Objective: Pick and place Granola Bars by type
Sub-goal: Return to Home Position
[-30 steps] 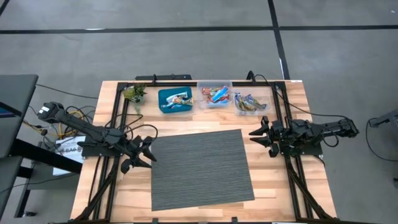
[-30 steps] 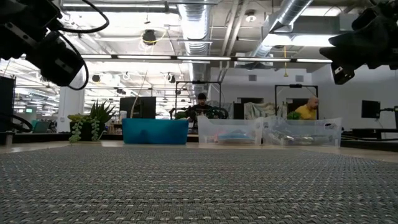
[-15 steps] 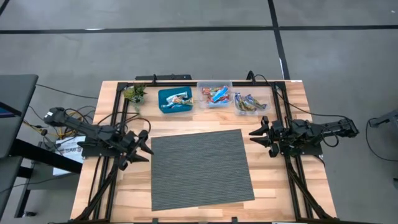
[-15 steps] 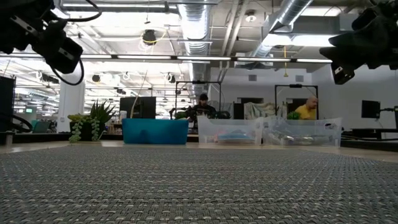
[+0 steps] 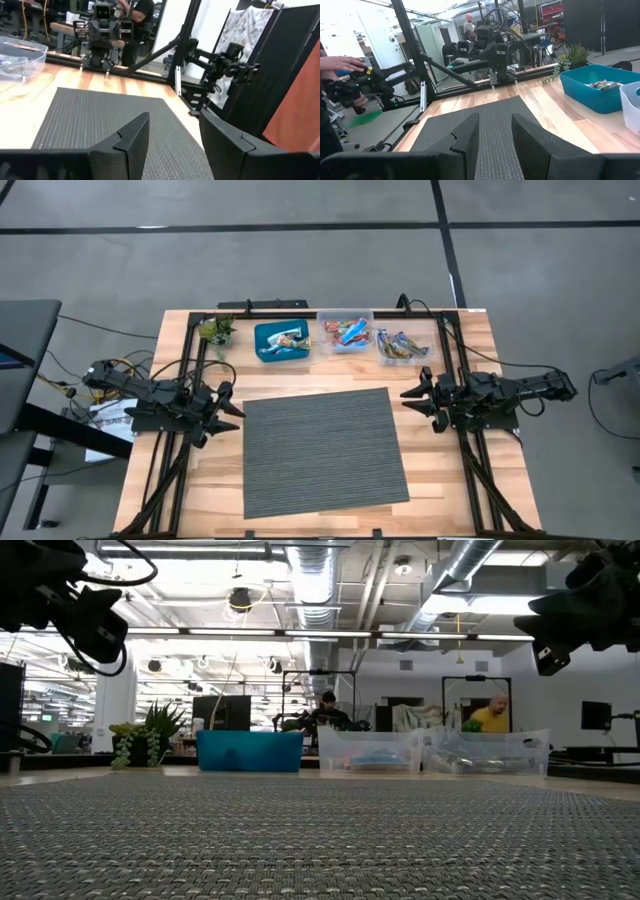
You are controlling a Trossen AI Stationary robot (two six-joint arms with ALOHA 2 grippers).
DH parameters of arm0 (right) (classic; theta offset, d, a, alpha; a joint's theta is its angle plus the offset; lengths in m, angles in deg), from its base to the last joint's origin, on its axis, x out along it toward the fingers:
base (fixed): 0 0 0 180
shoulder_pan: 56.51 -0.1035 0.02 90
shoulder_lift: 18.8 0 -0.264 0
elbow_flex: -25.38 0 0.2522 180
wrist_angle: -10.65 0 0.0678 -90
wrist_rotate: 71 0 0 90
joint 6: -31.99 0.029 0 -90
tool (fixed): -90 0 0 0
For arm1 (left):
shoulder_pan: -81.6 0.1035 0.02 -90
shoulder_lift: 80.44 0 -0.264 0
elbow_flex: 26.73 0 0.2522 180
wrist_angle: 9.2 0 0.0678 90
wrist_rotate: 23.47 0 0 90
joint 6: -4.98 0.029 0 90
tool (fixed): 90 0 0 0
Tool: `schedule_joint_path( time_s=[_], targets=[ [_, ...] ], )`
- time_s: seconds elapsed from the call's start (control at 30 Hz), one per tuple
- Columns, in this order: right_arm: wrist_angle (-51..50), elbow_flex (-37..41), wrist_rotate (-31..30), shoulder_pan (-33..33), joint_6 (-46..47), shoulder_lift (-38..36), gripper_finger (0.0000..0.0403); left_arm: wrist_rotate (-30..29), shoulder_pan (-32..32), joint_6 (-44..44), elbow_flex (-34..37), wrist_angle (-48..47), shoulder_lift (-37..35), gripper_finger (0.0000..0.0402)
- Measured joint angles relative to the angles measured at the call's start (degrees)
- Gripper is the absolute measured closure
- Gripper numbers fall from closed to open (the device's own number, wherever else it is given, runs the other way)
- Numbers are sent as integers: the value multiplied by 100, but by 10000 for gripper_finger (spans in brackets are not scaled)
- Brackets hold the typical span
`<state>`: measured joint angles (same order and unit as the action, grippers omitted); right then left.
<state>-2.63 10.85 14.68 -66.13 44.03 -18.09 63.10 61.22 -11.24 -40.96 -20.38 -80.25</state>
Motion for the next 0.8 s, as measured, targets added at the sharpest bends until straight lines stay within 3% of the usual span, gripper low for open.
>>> schedule_joint_path(
  time_s=[0.8],
  targets=[
    [-4, 0, 2, 0, 0, 2, 295, -3, 0, -85, 7, -13, 35, 236]
  ],
)
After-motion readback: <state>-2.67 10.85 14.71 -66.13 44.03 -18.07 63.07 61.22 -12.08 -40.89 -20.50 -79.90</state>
